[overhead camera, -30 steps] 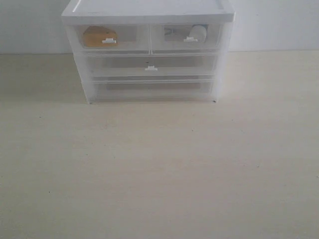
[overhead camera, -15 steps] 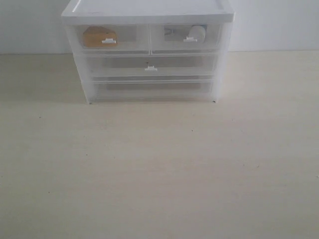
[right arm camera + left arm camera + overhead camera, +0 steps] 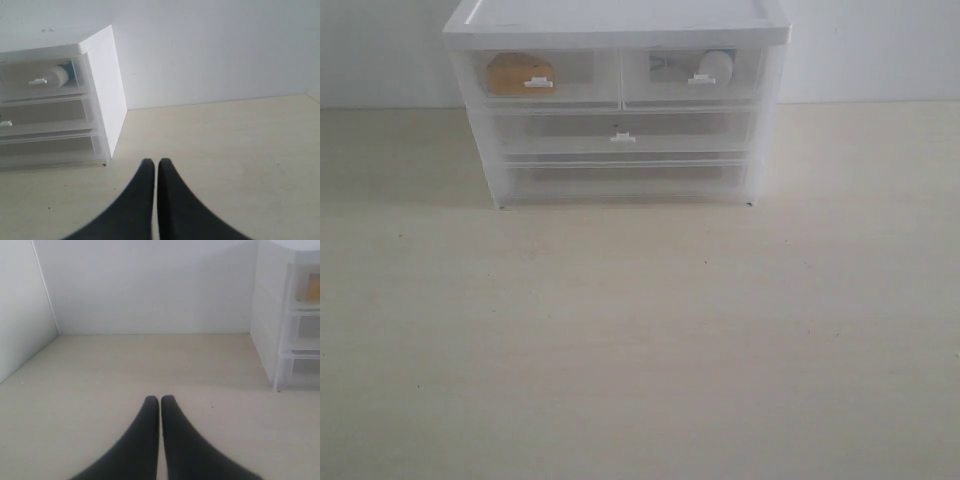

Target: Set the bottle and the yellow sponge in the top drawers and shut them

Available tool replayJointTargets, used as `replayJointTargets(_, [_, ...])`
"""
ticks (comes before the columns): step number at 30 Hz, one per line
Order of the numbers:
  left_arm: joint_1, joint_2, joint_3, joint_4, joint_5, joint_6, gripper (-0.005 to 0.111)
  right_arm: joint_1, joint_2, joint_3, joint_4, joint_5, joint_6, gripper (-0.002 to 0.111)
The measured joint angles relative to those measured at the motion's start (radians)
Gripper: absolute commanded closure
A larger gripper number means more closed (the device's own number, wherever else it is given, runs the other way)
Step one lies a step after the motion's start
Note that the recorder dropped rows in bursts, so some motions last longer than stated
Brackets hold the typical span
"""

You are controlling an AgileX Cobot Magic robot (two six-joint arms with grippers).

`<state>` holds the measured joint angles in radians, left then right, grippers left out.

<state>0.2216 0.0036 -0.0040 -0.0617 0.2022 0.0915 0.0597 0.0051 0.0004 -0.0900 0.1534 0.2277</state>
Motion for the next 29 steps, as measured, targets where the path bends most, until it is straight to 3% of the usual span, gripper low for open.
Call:
replayJointTargets(14, [0.0,0.0,0.0,0.0,0.0,0.0,0.103,0.0,0.0,0.0,0.0,0.0,0.0,0.106])
replayJointTargets(29, [-0.042,0.0,0.0,0.002,0.001,0.0,0.103,0.0,0.0,0.0,0.0,0.0,0.0,0.106])
